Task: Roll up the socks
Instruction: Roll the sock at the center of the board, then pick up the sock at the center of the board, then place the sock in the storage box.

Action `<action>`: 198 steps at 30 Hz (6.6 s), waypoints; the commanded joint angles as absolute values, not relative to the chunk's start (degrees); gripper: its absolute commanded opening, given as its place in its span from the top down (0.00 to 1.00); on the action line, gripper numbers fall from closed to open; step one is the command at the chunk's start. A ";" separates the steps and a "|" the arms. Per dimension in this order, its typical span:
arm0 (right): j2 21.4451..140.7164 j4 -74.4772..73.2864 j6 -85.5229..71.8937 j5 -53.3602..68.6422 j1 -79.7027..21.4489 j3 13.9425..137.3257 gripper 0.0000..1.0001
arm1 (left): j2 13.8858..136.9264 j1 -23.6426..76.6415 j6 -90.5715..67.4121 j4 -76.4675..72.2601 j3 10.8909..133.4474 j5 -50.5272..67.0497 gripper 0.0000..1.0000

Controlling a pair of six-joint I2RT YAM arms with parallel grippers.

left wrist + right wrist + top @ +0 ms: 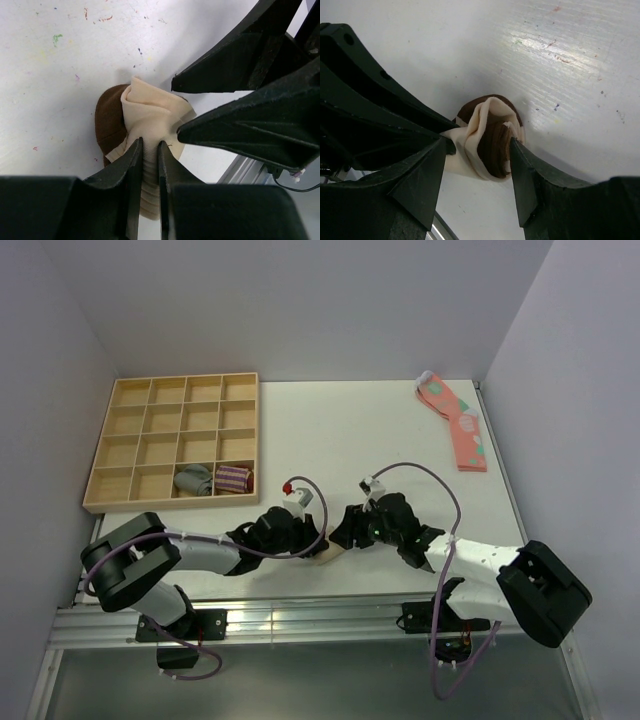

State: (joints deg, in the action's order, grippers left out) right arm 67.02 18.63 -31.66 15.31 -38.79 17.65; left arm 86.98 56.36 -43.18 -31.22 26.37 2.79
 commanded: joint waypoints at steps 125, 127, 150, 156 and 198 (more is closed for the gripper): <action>81.93 -10.98 -32.16 10.20 -38.41 40.16 0.52 | 99.14 72.33 -19.42 -4.48 45.18 -22.33 1.00; 77.80 -11.86 -33.65 8.01 -37.79 40.69 0.49 | 98.27 72.33 -20.83 -5.10 44.91 -22.06 1.00; 61.96 -10.46 -38.24 10.63 -26.46 40.69 0.37 | 66.46 53.38 -30.76 12.45 43.41 -32.23 1.00; 64.24 -7.91 -36.04 13.18 -26.37 40.17 0.37 | 64.42 37.90 -38.74 26.61 51.31 -44.54 1.00; 74.97 -1.93 -31.29 22.50 -26.37 39.64 0.37 | 113.99 -1.84 -37.88 33.76 75.24 -43.51 1.00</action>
